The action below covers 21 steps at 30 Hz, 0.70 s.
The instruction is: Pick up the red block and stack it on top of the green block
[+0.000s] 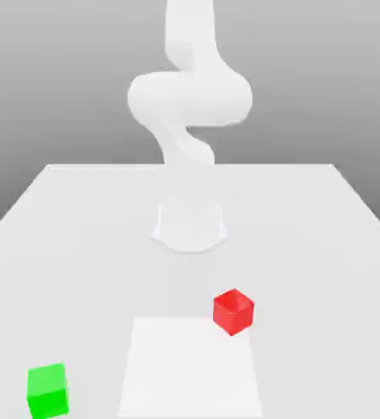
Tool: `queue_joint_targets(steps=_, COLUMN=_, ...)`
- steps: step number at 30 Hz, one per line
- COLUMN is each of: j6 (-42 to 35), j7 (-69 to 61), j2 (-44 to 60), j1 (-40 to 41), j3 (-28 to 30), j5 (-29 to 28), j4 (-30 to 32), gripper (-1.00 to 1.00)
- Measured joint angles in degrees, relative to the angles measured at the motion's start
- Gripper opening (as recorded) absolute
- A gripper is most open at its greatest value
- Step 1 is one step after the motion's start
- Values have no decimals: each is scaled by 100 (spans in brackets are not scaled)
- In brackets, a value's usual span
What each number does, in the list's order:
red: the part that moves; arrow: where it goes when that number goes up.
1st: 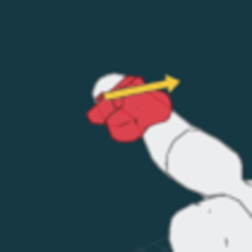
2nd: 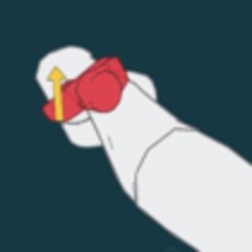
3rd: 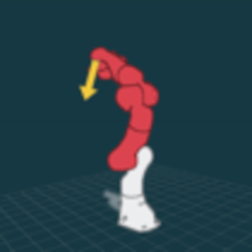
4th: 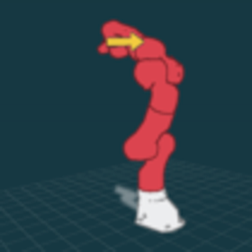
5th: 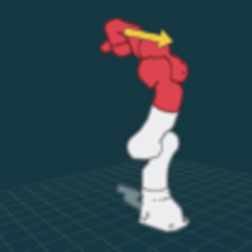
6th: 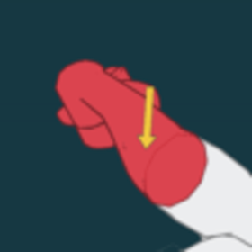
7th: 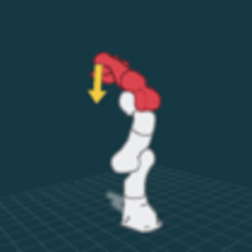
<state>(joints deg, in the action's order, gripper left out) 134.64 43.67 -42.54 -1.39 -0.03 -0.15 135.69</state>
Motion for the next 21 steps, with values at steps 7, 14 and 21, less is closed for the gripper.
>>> queue_joint_targets(steps=7, j6=948, j7=-765, j2=1121, j1=-445, j3=2, j5=-19, j4=1301, gripper=0)
queue_joint_targets(steps=14, j6=1949, j7=-1640, j2=2337, j1=-937, j3=48, j5=-15, j4=2704, gripper=0)
queue_joint_targets(steps=21, j6=3669, j7=-2175, j2=4515, j1=-1196, j3=-4, j5=-1, j4=3280, gripper=0)
